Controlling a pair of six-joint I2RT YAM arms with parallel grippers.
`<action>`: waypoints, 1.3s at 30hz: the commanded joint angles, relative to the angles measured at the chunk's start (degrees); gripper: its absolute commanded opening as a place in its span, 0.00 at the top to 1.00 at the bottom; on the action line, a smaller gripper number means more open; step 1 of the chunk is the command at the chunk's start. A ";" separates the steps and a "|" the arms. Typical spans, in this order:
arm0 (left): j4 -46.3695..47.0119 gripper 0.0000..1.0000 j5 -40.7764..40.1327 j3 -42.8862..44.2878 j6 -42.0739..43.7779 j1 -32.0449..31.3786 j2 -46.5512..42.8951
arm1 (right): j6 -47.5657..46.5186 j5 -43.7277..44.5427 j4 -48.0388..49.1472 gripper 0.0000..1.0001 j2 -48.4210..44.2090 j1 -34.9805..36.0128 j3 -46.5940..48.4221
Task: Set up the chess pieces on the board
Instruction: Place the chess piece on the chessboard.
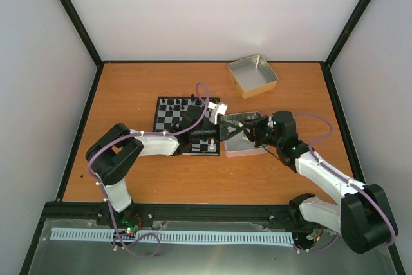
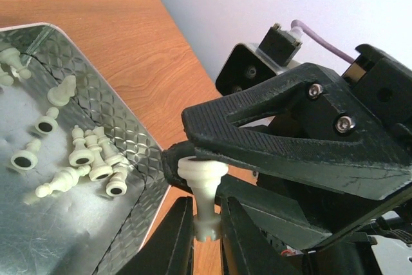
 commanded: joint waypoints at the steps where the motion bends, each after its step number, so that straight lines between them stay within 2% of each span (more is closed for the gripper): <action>1: -3.01 0.93 -0.98 2.60 3.70 -0.71 -1.88 | -3.10 0.75 -3.98 0.78 -0.51 -0.48 1.75; 4: -12.43 0.93 -1.29 3.66 6.81 -0.71 -4.09 | -9.80 2.24 -7.37 0.65 -0.88 -1.16 3.72; 5: -16.86 0.93 -1.70 4.14 8.67 -0.71 -4.99 | -13.33 2.81 -9.51 0.55 -0.84 -1.37 4.88; 7: -26.55 0.93 -3.03 5.34 12.17 -0.65 -6.66 | -21.29 3.82 -12.26 0.43 -0.89 -1.51 7.71; 10: -40.71 0.93 -5.17 6.90 17.60 -0.50 -9.36 | -32.88 5.38 -17.23 0.35 -0.88 -1.50 11.33; 14: -55.75 0.93 -5.72 7.52 22.06 1.37 -13.14 | -39.61 7.72 -21.13 0.34 -1.04 -1.67 13.36; 20: -73.66 0.93 -8.73 6.85 25.93 6.94 -19.12 | -41.41 9.89 -22.34 0.34 -1.93 -1.73 12.08; 27: -87.64 0.92 -15.76 3.92 25.66 12.12 -22.90 | -42.89 11.42 -23.30 0.34 -2.63 -1.86 11.16; 33: -90.51 0.91 -19.17 0.38 25.98 21.37 -24.53 | -43.46 12.67 -23.10 0.34 -2.83 -2.02 10.69; 39: -90.28 0.92 -23.10 -0.61 25.98 26.74 -21.69 | -44.03 12.67 -22.86 0.34 -2.15 -2.38 10.74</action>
